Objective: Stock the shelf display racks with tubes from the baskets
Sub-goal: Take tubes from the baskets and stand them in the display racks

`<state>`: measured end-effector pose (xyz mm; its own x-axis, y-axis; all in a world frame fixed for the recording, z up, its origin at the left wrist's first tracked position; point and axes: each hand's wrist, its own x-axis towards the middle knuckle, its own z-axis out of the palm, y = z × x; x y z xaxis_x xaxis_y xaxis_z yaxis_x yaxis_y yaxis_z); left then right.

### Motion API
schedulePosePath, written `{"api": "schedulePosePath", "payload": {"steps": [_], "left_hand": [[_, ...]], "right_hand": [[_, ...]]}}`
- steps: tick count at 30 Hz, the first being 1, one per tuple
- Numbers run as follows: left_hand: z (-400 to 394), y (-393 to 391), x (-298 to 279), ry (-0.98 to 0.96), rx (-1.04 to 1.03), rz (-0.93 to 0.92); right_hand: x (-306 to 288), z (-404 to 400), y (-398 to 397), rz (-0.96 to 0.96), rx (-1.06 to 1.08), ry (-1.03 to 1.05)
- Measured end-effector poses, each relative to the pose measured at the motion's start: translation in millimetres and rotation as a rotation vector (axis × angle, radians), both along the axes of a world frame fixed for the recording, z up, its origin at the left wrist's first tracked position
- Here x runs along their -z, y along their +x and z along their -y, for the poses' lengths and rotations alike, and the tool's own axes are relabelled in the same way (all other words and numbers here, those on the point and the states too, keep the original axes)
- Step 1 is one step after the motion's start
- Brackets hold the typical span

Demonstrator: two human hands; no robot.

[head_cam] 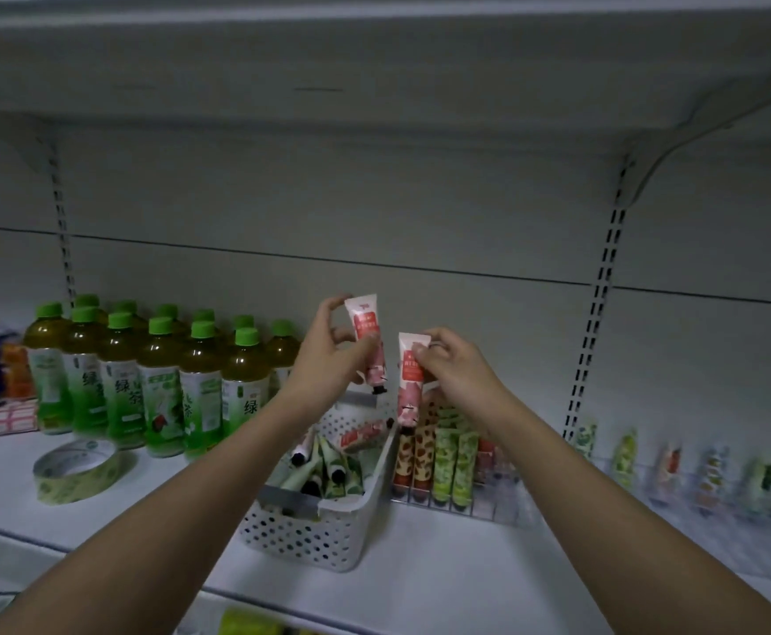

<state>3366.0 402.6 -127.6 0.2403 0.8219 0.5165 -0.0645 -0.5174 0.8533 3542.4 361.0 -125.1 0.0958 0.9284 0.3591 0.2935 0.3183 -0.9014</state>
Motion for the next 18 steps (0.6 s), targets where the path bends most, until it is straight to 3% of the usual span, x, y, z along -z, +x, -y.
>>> {"api": "schedulePosePath", "payload": {"steps": [6,18], "left_hand": [[16.0,17.1,-14.6,-0.036,0.157,-0.032],[30.5,59.7,-26.0,-0.02,0.278,-0.132]], "right_hand": [[-13.3,29.1,33.5,0.035,0.04,0.031],[-28.2,69.8,108.9,0.108,0.292,0.071]]}}
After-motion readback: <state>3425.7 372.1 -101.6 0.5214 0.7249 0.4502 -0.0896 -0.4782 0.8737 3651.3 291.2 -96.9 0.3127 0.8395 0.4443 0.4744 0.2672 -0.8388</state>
